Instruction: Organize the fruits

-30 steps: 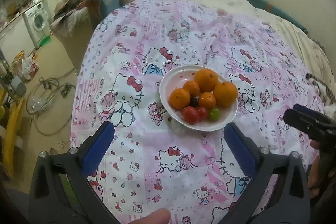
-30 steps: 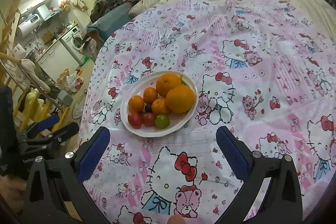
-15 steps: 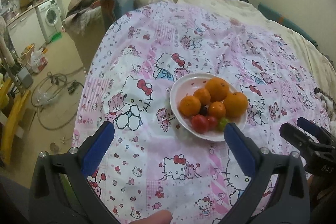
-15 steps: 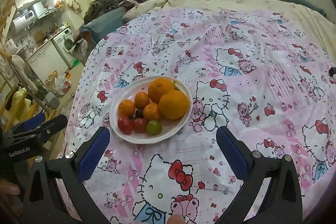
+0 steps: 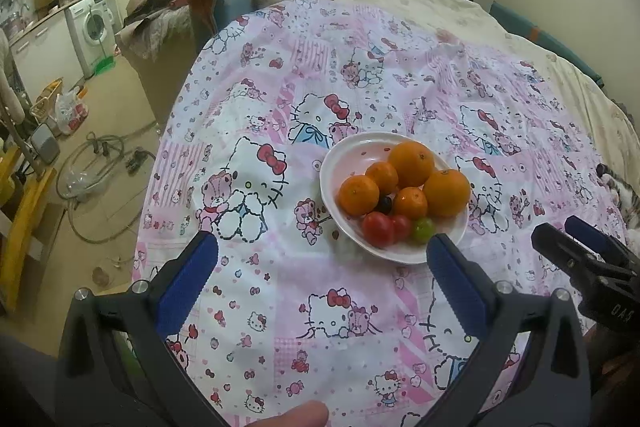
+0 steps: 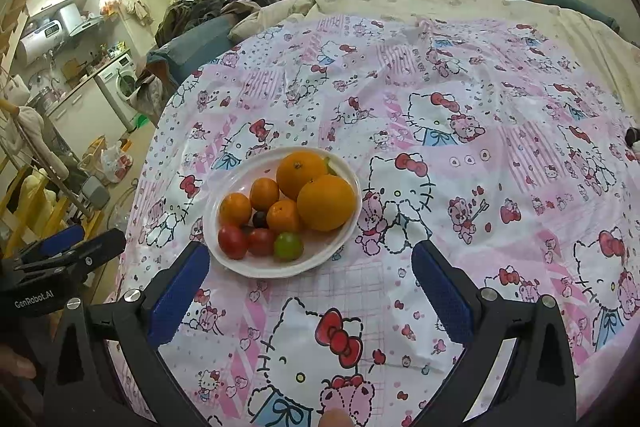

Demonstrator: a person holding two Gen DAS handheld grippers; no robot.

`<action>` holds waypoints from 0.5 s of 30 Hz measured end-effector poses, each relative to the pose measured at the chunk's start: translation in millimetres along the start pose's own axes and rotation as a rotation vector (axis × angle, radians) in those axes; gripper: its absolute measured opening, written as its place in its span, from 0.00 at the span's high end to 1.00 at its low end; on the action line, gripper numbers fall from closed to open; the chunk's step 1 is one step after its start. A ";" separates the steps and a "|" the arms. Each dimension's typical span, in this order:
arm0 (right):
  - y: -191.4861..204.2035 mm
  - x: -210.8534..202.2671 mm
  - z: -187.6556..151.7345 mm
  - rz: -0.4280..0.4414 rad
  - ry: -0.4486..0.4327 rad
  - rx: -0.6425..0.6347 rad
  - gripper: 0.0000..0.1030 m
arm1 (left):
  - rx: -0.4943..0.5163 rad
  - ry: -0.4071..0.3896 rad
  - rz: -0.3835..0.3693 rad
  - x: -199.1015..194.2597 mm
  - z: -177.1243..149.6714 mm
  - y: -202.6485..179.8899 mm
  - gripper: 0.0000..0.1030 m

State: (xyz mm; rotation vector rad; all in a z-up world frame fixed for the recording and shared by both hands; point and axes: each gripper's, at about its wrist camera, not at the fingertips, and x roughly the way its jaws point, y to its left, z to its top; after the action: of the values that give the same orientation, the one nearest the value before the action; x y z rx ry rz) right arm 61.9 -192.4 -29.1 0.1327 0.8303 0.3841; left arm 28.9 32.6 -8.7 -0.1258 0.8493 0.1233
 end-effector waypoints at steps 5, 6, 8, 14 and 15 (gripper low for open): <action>-0.6 -2.1 1.2 -0.001 -0.004 -0.003 0.00 | 0.006 -0.001 0.005 0.2 -0.7 -0.2 0.00; -0.6 -2.4 1.4 -0.001 -0.006 -0.003 0.00 | 0.004 -0.002 0.006 -0.4 -0.5 -0.2 0.00; -0.6 -2.7 1.6 -0.001 -0.007 -0.002 0.00 | 0.006 0.000 0.007 -0.1 -1.0 -0.1 0.00; -0.2 -2.5 2.2 -0.004 -0.008 -0.006 0.00 | 0.004 0.007 0.002 1.0 -1.7 0.0 0.00; -0.3 -2.2 2.3 -0.004 -0.006 -0.005 0.00 | 0.004 0.009 0.001 1.5 -1.9 -0.1 0.00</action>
State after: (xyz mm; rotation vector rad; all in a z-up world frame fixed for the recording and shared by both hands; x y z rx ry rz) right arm 62.3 -193.5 -26.1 0.1277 0.8235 0.3817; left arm 28.5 32.3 -11.0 -0.1225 0.8582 0.1226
